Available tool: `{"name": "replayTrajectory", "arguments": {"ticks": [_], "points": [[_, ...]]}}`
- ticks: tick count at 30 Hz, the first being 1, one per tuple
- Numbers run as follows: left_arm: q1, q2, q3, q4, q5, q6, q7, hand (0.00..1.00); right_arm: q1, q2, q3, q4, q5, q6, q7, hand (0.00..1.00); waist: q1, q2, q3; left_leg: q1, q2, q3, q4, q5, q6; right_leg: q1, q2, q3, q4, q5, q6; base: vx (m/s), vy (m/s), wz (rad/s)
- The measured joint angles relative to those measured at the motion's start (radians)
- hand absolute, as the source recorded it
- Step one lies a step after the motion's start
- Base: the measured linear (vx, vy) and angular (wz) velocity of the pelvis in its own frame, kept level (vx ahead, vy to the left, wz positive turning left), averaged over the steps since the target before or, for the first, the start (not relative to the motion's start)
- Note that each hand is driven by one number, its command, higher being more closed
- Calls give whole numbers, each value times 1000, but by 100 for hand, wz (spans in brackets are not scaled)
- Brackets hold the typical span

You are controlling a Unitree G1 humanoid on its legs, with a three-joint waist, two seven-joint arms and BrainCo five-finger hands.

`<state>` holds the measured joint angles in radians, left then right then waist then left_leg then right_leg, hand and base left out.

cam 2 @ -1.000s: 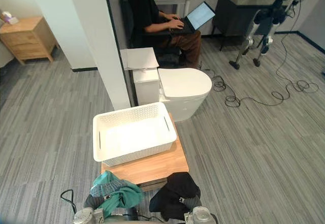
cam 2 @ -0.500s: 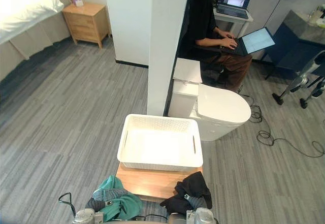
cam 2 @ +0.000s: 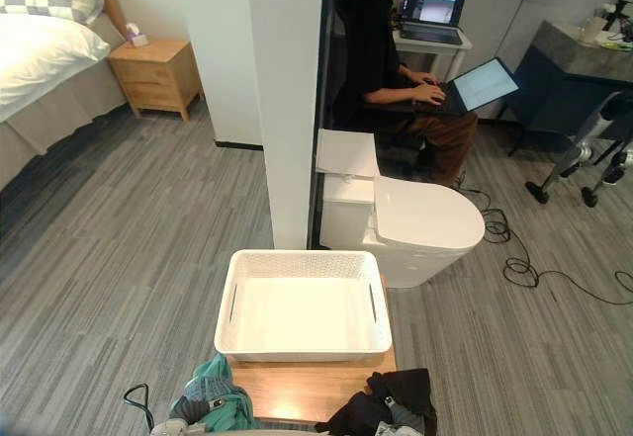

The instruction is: Tidy the bed and pick cloth on bed and put in laundry

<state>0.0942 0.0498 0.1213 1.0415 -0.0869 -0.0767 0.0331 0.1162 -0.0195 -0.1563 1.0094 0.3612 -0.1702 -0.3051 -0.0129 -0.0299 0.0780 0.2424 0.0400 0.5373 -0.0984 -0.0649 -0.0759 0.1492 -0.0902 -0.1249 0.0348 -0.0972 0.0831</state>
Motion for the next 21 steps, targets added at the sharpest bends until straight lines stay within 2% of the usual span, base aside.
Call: {"name": "replayTrajectory", "arguments": {"ticks": [2, 4, 6, 7, 9, 11, 13, 16, 21], "points": [[-2, 3, 0, -1, 0, 16, -13, 100, 1, -5, -24, -84, -1, -20, -27, 100, -6, -1, -1, 0, 0, 2, -2, 0, 0, -1, 0, 1, 0, 2, 0, -85, -35, -4], [8, 3, -1, -26, 0, 41, -23, 100, -1, -41, -31, -265, -12, -40, -50, 100, -11, -3, -2, -3, 1, 5, -4, 0, 0, -3, 0, 1, 1, 5, 1, -100, -30, 2], [15, 4, -2, -39, 0, 52, -26, 100, -3, -72, -33, -403, -33, -45, -53, 100, -13, -7, -9, -10, 1, 6, -4, 1, 1, -9, 0, 0, 1, 7, 1, -84, -27, 3], [25, 4, -3, -47, 0, 53, -26, 100, -5, -99, -34, -525, -53, -46, -51, 100, -18, -11, -24, -20, 2, 8, -4, 3, 5, -22, 0, 0, 0, 8, 1, -85, -45, 2], [46, 4, -3, -70, -1, 53, -25, 100, -29, -129, -36, -698, -87, -45, -37, 100, -25, -13, -26, -22, 3, 10, -4, 6, 6, -24, 1, 1, 1, 8, 1, -84, -46, -3], [56, 3, -7, -76, 0, 52, -23, 100, -55, -155, -38, -898, -136, -44, 10, 100, -27, -15, -46, -43, 7, 15, -5, 9, 11, -40, 7, 5, -10, 18, -10, -84, -45, -6], [65, 5, -6, -78, -1, 52, -19, 100, -65, -159, -38, -1000, -163, -40, 42, 100, -28, -18, -52, -52, 11, 15, -5, 13, 17, -40, 13, 6, -29, 30, -15, -31, -48, -2], [75, 5, -10, -82, 0, 47, -3, 100, -90, -164, -16, -1154, -184, -3, 123, 100, -30, -17, -57, -52, 15, 13, -4, 18, 21, -36, 20, 7, -39, 35, -19, -30, -56, -1], [81, 8, -27, -83, 1, 19, -2, 100, -147, -253, 38, -1255, -190, 64, 212, 100, -34, -13, -60, -61, 14, -1, -4, 25, 31, -36, 20, 5, -57, 46, -25, -23, -32, 5]]}}
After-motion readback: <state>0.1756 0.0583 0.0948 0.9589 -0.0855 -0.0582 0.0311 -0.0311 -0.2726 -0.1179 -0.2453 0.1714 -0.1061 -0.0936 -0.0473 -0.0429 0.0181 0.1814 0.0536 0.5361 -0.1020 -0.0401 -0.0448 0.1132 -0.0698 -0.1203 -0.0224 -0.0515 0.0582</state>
